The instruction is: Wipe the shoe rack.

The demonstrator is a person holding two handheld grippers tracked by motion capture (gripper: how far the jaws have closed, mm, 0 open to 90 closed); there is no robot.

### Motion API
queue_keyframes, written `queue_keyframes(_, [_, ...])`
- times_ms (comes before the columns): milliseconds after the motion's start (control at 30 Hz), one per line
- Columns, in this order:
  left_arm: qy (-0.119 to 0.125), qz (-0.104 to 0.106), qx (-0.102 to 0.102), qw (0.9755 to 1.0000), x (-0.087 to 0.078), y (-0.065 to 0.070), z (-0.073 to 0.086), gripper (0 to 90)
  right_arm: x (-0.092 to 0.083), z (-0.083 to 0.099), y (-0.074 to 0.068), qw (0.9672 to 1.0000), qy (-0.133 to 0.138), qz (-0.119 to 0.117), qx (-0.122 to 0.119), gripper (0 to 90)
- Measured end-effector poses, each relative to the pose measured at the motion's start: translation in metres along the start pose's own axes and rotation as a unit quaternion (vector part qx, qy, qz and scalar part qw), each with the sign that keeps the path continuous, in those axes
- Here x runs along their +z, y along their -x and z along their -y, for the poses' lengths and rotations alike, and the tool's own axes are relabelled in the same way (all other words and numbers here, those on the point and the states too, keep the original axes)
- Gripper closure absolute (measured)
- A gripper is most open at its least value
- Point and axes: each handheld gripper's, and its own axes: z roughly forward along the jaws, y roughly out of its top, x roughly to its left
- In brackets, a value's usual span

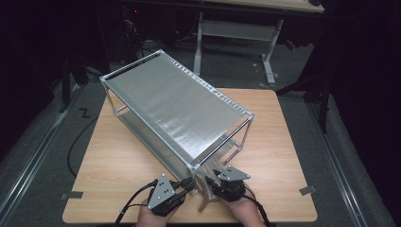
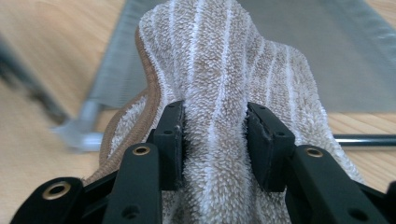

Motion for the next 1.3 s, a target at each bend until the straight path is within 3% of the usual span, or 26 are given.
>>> queue_keyframes(67, [-0.001,0.001,0.0,1.0,-0.002,0.001,0.0,80.5,-0.001,0.0,0.007,0.9999,-0.003,0.012,0.003,59.9])
queue_keyframes(100, [0.0,0.001,-0.001,1.0,-0.003,0.001,0.001,80.5,-0.002,0.001,0.016,0.9995,-0.004,0.028,0.01,59.8])
queue_keyframes(233, [-0.001,-0.001,-0.002,1.0,-0.006,0.002,0.001,80.5,-0.002,0.003,0.03,0.9986,-0.004,0.048,0.024,59.8])
queue_keyframes(367, [-0.003,-0.002,-0.001,1.0,-0.01,0.003,0.002,80.5,-0.003,0.005,0.057,0.9954,-0.007,0.089,0.036,60.0])
queue_keyframes(400, [-0.003,-0.002,-0.001,1.0,-0.01,0.003,0.002,80.6,-0.003,0.005,0.057,0.9954,-0.007,0.089,0.036,60.0])
queue_keyframes(500, [-0.003,-0.005,0.0,1.0,-0.012,0.004,0.003,80.7,-0.006,0.009,0.078,0.9924,-0.01,0.115,0.043,59.8])
queue_keyframes(667, [-0.006,-0.006,0.001,1.0,-0.013,0.005,0.002,80.7,-0.006,0.011,0.09,0.9922,-0.01,0.109,0.059,60.1])
queue_keyframes(967, [-0.005,-0.004,0.001,1.0,-0.012,0.004,0.002,80.7,-0.004,0.008,0.077,0.9949,-0.01,0.088,0.048,61.8])
queue_keyframes(1167, [-0.004,-0.004,-0.002,1.0,-0.008,0.0,0.001,80.7,-0.003,0.005,0.053,0.9985,-0.012,0.05,0.022,61.7])
queue_keyframes(1300, [-0.003,-0.004,-0.004,1.0,-0.004,-0.002,0.0,80.6,-0.002,0.003,0.027,0.9999,-0.01,0.001,0.004,61.3])
